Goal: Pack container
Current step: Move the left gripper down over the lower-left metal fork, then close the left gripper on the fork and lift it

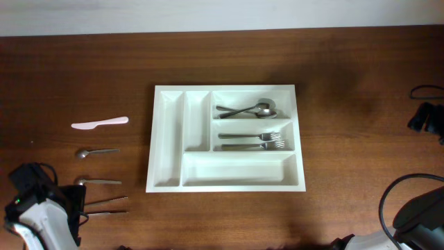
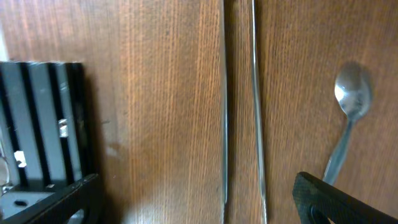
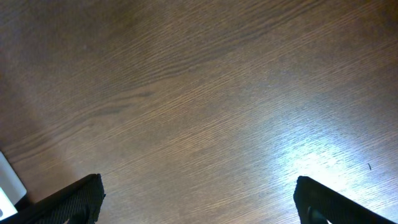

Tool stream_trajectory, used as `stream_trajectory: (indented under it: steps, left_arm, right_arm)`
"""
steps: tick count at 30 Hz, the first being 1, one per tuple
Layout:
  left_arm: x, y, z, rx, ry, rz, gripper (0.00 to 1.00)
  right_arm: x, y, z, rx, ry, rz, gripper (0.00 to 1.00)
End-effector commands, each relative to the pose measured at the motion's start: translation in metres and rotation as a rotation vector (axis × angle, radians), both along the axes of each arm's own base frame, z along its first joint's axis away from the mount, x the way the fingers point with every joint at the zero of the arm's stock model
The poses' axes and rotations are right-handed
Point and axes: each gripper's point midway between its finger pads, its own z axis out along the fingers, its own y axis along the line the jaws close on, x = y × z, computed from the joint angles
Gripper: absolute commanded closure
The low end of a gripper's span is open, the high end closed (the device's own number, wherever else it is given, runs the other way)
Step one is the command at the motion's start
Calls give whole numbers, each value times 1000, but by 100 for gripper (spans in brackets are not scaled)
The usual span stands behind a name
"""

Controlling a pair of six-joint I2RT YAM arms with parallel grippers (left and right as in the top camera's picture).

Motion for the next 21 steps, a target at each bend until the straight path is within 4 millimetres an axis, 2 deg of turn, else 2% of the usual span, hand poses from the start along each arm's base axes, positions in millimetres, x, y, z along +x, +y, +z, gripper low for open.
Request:
stream_trajectory:
  steps: [1,9,15,21]
  left_arm:
    - [6,4,-17,-35,24,-3,1]
    - [26,8,-48,-112,14,-15,1]
    - [30,11,-66,-130,29,-15,1]
    - [33,10,-73,-137,10,-26,1]
  right_arm:
    - [-1,-1,-4,7,11,-14,1]
    - [-1,-1,-4,7,11,-14,1]
    - [-1,-1,-4,7,11,-14,1]
    - [-1,-1,-4,7,11,-14,1]
